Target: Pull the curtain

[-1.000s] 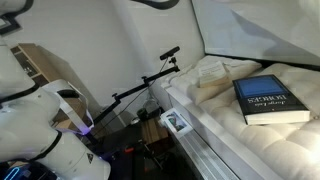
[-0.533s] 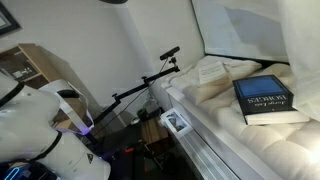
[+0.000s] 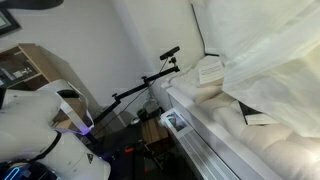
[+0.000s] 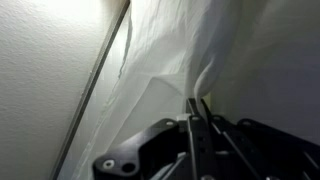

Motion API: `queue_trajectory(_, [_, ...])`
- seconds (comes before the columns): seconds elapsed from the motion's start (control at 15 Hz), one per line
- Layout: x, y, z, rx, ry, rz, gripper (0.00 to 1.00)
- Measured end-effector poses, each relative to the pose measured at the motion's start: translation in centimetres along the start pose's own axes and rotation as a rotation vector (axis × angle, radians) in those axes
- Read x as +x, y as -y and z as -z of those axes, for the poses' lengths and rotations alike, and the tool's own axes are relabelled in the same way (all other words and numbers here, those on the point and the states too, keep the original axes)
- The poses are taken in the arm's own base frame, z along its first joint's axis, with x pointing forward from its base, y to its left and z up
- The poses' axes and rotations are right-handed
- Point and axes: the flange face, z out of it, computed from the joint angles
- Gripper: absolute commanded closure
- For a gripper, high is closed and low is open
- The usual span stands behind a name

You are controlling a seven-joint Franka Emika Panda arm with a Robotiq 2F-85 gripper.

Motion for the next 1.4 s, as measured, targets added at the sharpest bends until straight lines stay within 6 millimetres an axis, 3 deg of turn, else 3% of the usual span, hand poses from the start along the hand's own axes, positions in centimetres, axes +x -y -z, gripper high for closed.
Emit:
queue_trajectory(0.13, [-0.9,-1.3,3.5,-0.005,-0.036,-0.038,0.99])
queue_trajectory(0.27, [-1.3,-1.7,4.8,-0.006,-0.051,-0.047,0.99])
queue_trajectory(0.8, [-1.7,-0.9,3.4,0.004,-0.022,-0.031,1.0])
queue_trajectory(0.93, [-1.5,0.4,3.0,0.029,-0.015,-0.015,1.0])
queue_trajectory(1.13, [1.2,4.3,3.2,0.094,-0.034,0.003,1.0])
queue_trajectory(1.27, [4.3,6.6,4.9,0.124,-0.085,0.019,1.0])
queue_trajectory(1.4, [7.3,7.7,7.4,0.139,-0.152,0.022,1.0])
